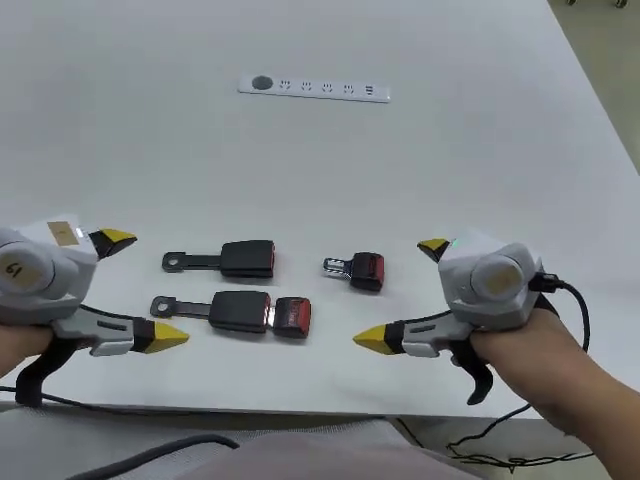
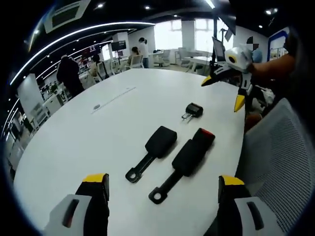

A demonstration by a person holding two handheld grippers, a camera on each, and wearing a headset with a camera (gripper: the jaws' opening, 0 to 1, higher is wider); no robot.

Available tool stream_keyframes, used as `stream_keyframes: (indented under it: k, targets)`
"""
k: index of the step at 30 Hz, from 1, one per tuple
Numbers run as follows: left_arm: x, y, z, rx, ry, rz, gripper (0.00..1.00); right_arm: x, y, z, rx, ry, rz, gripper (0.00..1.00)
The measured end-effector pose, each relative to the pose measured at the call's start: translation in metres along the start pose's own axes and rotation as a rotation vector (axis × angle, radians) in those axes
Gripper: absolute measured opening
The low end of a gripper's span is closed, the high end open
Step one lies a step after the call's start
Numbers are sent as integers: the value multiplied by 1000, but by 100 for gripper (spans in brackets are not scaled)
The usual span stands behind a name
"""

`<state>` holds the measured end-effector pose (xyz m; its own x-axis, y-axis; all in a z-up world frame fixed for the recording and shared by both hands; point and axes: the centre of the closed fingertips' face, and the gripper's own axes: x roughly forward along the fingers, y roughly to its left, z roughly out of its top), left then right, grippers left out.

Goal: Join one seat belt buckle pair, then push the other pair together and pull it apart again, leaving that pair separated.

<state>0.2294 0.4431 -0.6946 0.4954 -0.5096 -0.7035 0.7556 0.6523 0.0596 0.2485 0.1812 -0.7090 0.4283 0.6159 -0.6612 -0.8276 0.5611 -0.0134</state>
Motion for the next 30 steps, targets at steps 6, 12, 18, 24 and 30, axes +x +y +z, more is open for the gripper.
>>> stream_keyframes:
  k: [6, 12, 18, 24, 30]
  targets:
    - [-10, 13, -7, -59, -21, 83, 100, -7, 5, -10, 36, 1, -11, 100]
    - [-12, 7, -17, -81, -18, 73, 100, -13, 7, -18, 43, -2, -14, 100]
    - [-10, 0, -28, -92, -13, 56, 100, -21, 7, -9, 39, -27, -25, 100]
    - [-8, 0, -22, -107, -33, 71, 100, -24, 9, -3, 33, -42, -27, 100]
    - [-12, -6, -19, -76, -30, 69, 100, -27, 12, -1, 65, -68, -9, 100]
